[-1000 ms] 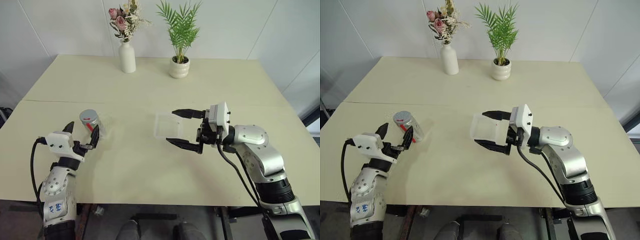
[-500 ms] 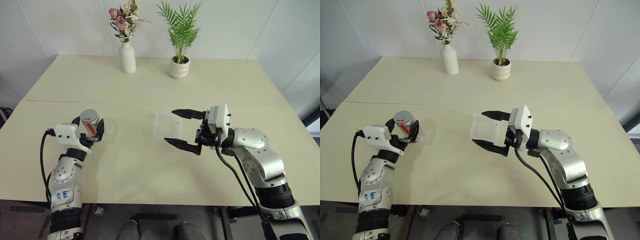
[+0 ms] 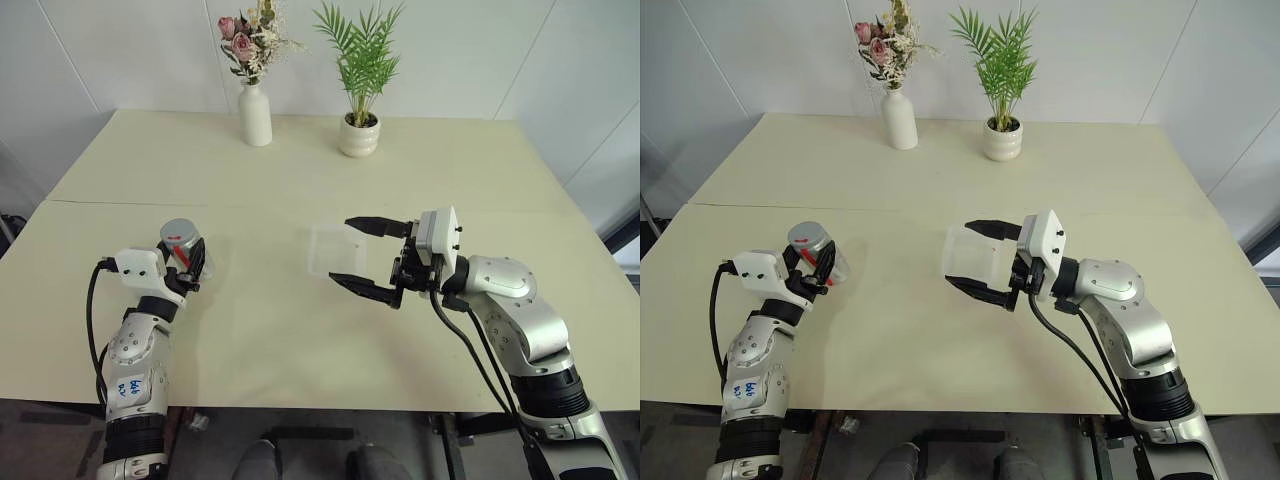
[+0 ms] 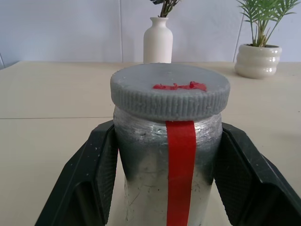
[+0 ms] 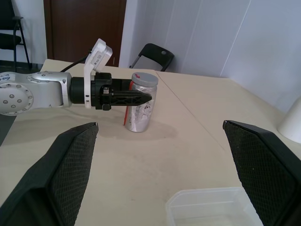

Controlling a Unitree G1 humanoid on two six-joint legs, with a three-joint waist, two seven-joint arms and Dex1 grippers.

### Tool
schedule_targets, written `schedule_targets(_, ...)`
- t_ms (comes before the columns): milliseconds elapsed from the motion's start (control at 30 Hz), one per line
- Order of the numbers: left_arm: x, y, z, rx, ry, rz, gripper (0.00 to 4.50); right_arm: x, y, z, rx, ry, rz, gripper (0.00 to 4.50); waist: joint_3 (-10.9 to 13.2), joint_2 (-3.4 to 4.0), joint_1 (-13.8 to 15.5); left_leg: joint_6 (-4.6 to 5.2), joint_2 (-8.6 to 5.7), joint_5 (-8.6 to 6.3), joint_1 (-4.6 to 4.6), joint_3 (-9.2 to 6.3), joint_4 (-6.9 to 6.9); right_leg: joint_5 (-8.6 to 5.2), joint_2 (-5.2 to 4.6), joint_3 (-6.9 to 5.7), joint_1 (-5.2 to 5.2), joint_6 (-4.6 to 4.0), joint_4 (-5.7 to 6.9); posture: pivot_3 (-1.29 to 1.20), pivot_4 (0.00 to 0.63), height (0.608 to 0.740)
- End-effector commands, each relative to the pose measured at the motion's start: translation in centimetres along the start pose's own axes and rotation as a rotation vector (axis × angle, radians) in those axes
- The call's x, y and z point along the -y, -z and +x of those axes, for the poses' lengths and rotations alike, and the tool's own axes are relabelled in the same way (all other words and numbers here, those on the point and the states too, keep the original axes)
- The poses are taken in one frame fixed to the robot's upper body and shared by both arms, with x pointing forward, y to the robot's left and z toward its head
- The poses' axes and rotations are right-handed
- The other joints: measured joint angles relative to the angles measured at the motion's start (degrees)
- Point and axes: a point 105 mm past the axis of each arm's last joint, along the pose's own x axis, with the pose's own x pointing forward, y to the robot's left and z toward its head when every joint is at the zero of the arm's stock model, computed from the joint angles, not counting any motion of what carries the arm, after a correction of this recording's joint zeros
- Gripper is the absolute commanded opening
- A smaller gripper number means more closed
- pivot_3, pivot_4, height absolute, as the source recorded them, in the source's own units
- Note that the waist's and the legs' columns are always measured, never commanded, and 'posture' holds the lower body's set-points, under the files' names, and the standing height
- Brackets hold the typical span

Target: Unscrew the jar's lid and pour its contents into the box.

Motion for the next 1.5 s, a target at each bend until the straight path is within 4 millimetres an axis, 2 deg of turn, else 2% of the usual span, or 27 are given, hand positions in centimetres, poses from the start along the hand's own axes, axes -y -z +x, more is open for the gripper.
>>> schedule_targets(33,0.7,-1.2,0.5,0.055,0.053,-0.021,2.5,0.0,-1.3,0.0,0.04,0.012,-0.034,4.5,0.0,0.0,0.02,0.0,0.0,0.0,0.0,0.0,0.0,0.0,0.0,0.0,0.0,0.0,0.0,0.0,0.15,0.74)
schedule_targets(133,2.0,-2.5,0.8,0.098,0.16,-0.043,2.5,0.4,-1.6,-0.3,0.039,0.038,-0.031,4.5,0.0,0.0,0.04,0.0,0.0,0.0,0.0,0.0,0.0,0.0,0.0,0.0,0.0,0.0,-0.01,0.0,0.15,0.74)
schedule_targets(200,4.5,-3.7,1.1,0.107,0.36,-0.038,2.5,0.6,-1.9,-0.8,0.025,0.066,-0.025,4.5,0.01,-0.01,0.06,0.0,0.0,0.0,-0.01,0.0,-0.01,0.0,0.0,-0.01,-0.01,0.0,-0.01,0.0,0.15,0.74)
schedule_targets(300,7.6,-4.1,0.8,0.06,0.61,-0.019,2.5,0.6,-1.9,-1.0,-0.007,0.09,0.003,4.5,0.0,0.0,0.06,-0.02,-0.01,0.01,-0.05,-0.02,-0.05,-0.01,-0.01,-0.04,-0.02,-0.01,-0.04,0.0,0.15,0.74)
schedule_targets(400,9.5,-4.7,0.9,0.057,0.747,0.006,2.5,0.8,-2.1,-0.6,-0.028,0.138,0.041,4.5,0.01,0.0,-0.01,-0.02,-0.01,0.01,-0.04,-0.01,-0.1,-0.01,-0.02,-0.03,-0.02,-0.03,-0.09,0.0,0.15,0.74)
schedule_targets(567,12.8,-5.6,0.6,0.068,0.972,-0.023,2.5,-0.6,-2.8,0.7,-0.025,0.102,0.056,4.5,0.01,0.01,-0.08,-0.02,0.01,0.01,-0.05,0.02,-0.26,-0.04,-0.01,0.01,-0.13,-0.08,-0.09,0.0,0.15,0.74)
schedule_targets(667,14.2,-5.8,0.7,0.071,1.052,-0.022,2.5,-0.7,-2.9,1.6,-0.035,0.104,0.052,4.5,0.01,0.01,-0.12,-0.03,0.01,0.01,-0.05,0.02,-0.32,-0.06,0.0,0.02,-0.16,-0.08,-0.12,0.0,0.15,0.74)
schedule_targets(800,15.5,-6.0,0.6,0.075,1.124,-0.067,2.5,-1.2,-3.2,2.7,-0.027,0.089,0.064,4.5,0.01,0.01,-0.11,-0.03,0.01,0.02,-0.05,0.04,-0.33,-0.06,0.0,0.03,-0.18,-0.08,-0.11,0.0,0.15,0.74)
schedule_targets(933,16.8,-5.9,0.2,0.061,1.189,-0.068,2.5,-1.6,-2.5,3.3,-0.051,0.081,0.086,4.5,0.01,0.01,-0.04,-0.03,0.0,0.02,-0.07,0.02,-0.34,-0.08,0.0,0.02,-0.17,-0.06,-0.12,0.0,0.15,0.74)
schedule_targets(1200,17.6,-5.8,0.3,0.053,1.188,-0.091,2.5,-0.9,-1.7,4.3,-0.075,0.163,0.1,4.5,0.01,0.01,-0.09,-0.03,0.0,0.03,-0.07,0.01,-0.33,-0.08,0.0,0.03,-0.2,-0.06,-0.09,0.0,0.15,0.74)
schedule_targets(1500,17.6,-5.6,0.0,0.046,1.188,-0.095,2.5,-0.4,-1.0,4.1,-0.099,0.213,0.111,4.5,0.01,0.01,-0.07,-0.03,0.0,0.03,-0.09,0.0,-0.33,-0.08,0.0,0.02,-0.21,-0.06,-0.09,0.0,0.15,0.74)
